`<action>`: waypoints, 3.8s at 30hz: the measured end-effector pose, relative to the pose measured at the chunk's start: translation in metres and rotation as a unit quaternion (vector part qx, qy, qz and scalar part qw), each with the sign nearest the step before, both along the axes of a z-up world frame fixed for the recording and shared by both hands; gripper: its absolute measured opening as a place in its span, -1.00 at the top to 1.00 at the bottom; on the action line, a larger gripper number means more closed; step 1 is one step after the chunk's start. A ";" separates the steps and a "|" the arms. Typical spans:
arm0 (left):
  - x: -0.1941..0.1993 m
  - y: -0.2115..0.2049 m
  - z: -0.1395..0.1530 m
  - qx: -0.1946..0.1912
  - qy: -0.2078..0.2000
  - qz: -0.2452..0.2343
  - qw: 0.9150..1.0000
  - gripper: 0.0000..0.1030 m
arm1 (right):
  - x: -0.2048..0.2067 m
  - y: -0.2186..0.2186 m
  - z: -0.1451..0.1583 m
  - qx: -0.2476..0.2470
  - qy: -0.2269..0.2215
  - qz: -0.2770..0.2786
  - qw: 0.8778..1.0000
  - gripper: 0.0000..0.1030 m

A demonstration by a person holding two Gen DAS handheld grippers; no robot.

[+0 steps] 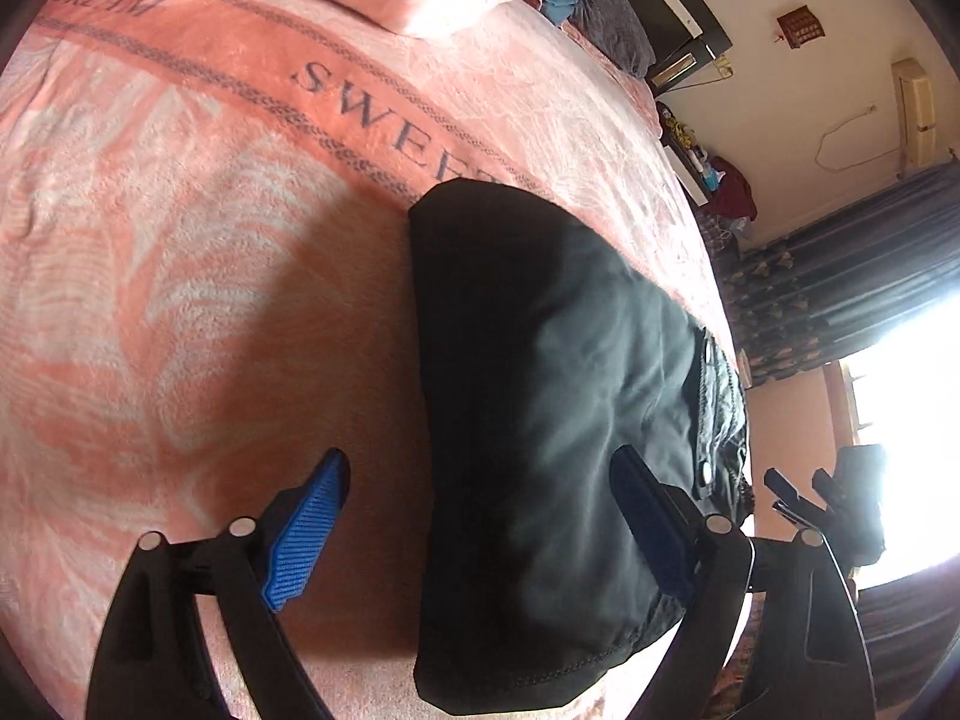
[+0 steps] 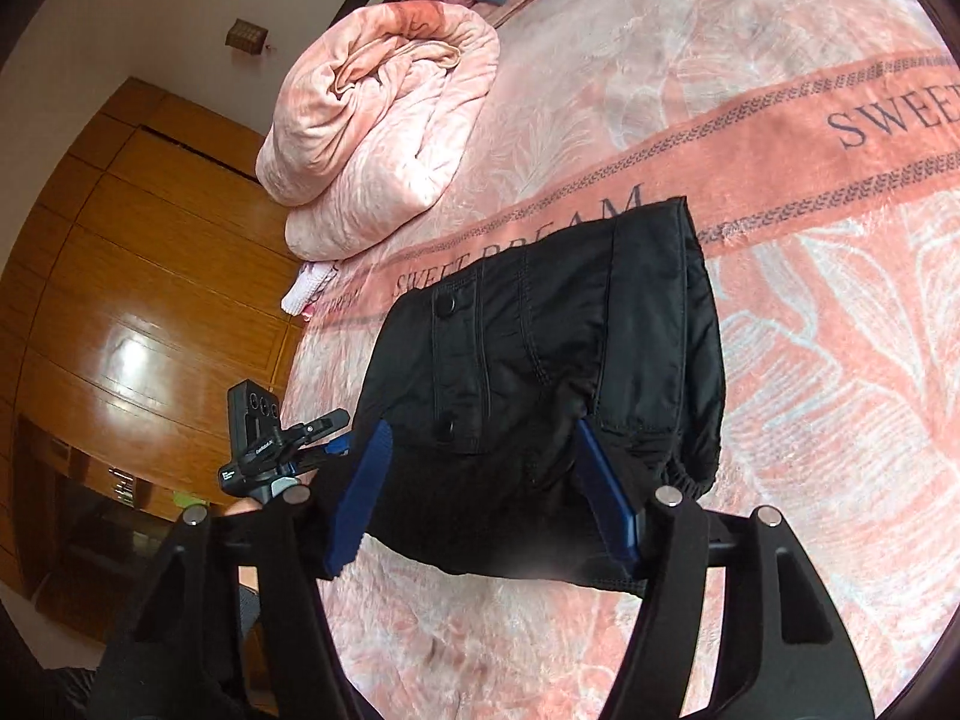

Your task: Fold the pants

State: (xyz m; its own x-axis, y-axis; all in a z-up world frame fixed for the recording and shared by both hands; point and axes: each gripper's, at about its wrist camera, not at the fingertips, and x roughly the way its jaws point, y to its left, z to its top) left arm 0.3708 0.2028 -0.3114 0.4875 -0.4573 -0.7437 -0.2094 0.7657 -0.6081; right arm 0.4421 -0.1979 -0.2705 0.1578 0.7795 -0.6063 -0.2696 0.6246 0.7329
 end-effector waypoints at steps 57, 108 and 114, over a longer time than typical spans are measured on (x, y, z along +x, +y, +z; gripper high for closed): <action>-0.477 -0.170 0.289 0.353 -0.177 0.052 0.917 -0.93 | -0.521 -0.005 0.253 -0.286 -0.283 -0.165 0.900 -0.94; -0.447 -0.165 0.290 0.341 -0.163 0.057 0.924 -0.93 | -0.469 0.021 0.240 -0.300 -0.264 -0.123 0.909 -0.94; -0.444 -0.165 0.293 0.336 -0.170 0.064 0.924 -0.93 | -0.466 0.021 0.239 -0.299 -0.262 -0.123 0.909 -0.94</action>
